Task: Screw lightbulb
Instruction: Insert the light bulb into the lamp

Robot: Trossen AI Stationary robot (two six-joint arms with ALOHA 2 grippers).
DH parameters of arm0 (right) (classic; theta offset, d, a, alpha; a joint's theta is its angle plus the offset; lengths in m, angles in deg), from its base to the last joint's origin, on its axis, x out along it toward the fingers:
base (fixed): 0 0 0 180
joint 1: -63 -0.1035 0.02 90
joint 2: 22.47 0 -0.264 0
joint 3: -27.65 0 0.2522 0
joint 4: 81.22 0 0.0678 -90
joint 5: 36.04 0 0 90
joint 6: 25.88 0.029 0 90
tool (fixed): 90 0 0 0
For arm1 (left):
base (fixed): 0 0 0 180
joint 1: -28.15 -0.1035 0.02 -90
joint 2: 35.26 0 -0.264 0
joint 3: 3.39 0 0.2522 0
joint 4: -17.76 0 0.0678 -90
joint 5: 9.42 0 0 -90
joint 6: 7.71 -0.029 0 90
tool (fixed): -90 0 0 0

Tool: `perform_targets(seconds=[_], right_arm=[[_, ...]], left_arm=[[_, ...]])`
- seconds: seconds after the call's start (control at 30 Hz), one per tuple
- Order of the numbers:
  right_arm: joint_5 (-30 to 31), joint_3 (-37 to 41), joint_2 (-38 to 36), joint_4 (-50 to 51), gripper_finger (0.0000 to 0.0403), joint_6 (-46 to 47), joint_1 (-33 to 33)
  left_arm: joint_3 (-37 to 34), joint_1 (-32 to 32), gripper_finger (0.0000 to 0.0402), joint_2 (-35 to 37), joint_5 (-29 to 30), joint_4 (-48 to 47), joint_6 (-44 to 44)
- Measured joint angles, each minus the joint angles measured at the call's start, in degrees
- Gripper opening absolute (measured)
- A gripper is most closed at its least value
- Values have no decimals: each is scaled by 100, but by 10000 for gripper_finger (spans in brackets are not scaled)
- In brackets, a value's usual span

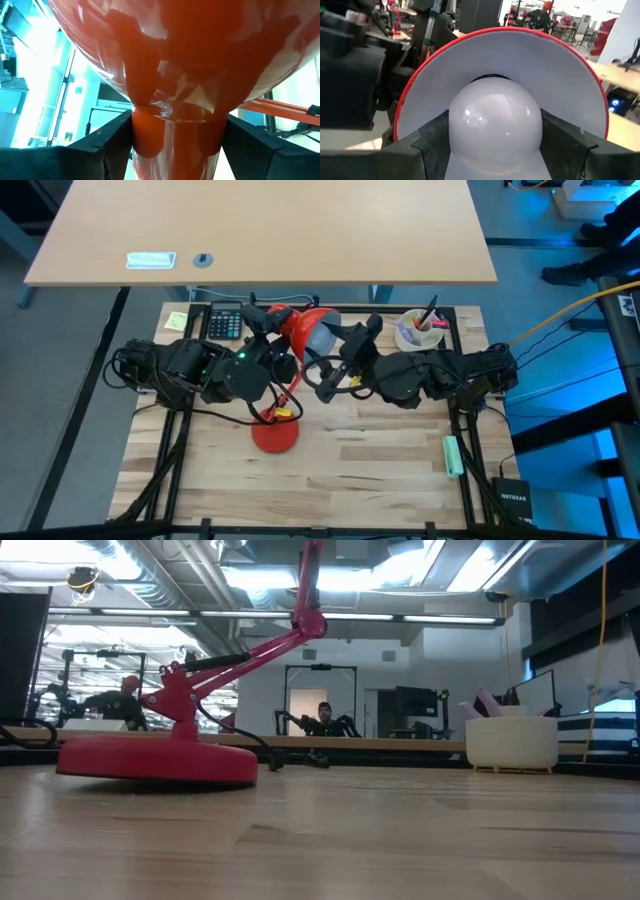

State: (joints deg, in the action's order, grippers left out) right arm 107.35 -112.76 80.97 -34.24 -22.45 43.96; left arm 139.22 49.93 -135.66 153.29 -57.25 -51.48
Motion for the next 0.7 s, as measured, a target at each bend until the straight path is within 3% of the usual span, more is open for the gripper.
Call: perform_targets(seconds=[0.4,0.7], right_arm=[[49,0,7,84,257,1847,0],[75,2,11,90,257,1688,-2]], left_arm=[[0,4,251,-11,124,8,9],[-2,4,251,-11,165,15,29]])
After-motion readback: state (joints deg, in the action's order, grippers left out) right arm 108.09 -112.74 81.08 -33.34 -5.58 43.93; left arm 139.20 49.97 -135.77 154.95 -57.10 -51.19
